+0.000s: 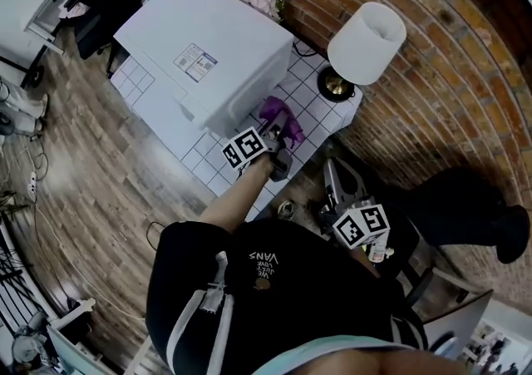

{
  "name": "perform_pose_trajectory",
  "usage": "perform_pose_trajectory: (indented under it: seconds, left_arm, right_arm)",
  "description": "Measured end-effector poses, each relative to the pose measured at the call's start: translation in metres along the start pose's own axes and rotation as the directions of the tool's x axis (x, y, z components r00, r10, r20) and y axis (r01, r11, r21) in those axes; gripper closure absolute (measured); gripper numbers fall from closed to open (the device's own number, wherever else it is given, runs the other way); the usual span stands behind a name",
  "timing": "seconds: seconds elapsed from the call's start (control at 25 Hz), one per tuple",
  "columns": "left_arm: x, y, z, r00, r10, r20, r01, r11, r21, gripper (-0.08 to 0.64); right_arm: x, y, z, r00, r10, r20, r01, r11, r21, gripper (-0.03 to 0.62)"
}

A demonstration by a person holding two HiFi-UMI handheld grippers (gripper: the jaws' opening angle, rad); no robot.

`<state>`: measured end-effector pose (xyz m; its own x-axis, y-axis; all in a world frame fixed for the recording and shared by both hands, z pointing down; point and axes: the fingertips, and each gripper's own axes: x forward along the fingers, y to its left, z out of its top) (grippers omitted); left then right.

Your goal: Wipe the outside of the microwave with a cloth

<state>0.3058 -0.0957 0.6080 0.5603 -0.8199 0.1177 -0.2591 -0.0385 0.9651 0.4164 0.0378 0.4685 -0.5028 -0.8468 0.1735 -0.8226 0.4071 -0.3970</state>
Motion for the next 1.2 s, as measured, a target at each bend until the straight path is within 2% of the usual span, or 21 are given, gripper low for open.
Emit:
perform_pose_trajectory:
  seconds: [0.16, 0.32, 0.44, 0.52, 0.72, 0.96, 1.2]
  left_arm:
    - [-0.064, 0.032, 0.006, 0.996, 0.063, 0.068, -0.059, 0.996, -0.060, 0.419]
    - [-0.116, 0.061, 0.016, 0.982, 0.128, 0.139, -0.111, 0.986, -0.125, 0.419]
    - [-0.136, 0.076, 0.028, 0.969, 0.157, 0.188, -0.129, 0.979, -0.156, 0.419]
    - [-0.135, 0.078, 0.032, 0.969, 0.153, 0.193, -0.123, 0.980, -0.155, 0.419]
    - [-0.101, 0.076, 0.029, 0.978, 0.123, 0.167, -0.096, 0.981, -0.166, 0.419]
    - [-0.026, 0.062, 0.024, 0.988, 0.082, 0.132, -0.061, 0.986, -0.154, 0.419]
    - [0.050, 0.049, 0.019, 0.993, 0.072, 0.089, -0.060, 0.990, -0.128, 0.419]
  right_arm:
    - [0.022, 0.025, -0.010, 0.996, 0.090, -0.024, -0.090, 0.996, 0.002, 0.588]
    - [0.038, 0.051, -0.017, 0.985, 0.165, -0.055, -0.166, 0.986, -0.008, 0.589]
    - [0.043, 0.064, -0.020, 0.977, 0.201, -0.070, -0.202, 0.979, -0.015, 0.589]
    - [0.042, 0.065, -0.023, 0.976, 0.204, -0.078, -0.205, 0.979, -0.014, 0.589]
    - [0.029, 0.051, -0.021, 0.987, 0.149, -0.060, -0.149, 0.989, 0.002, 0.589]
    - [-0.004, 0.008, -0.018, 0.999, 0.014, -0.043, -0.014, 1.000, 0.005, 0.589]
    - [-0.034, -0.028, -0.012, 0.993, -0.113, -0.029, 0.114, 0.993, 0.035, 0.589]
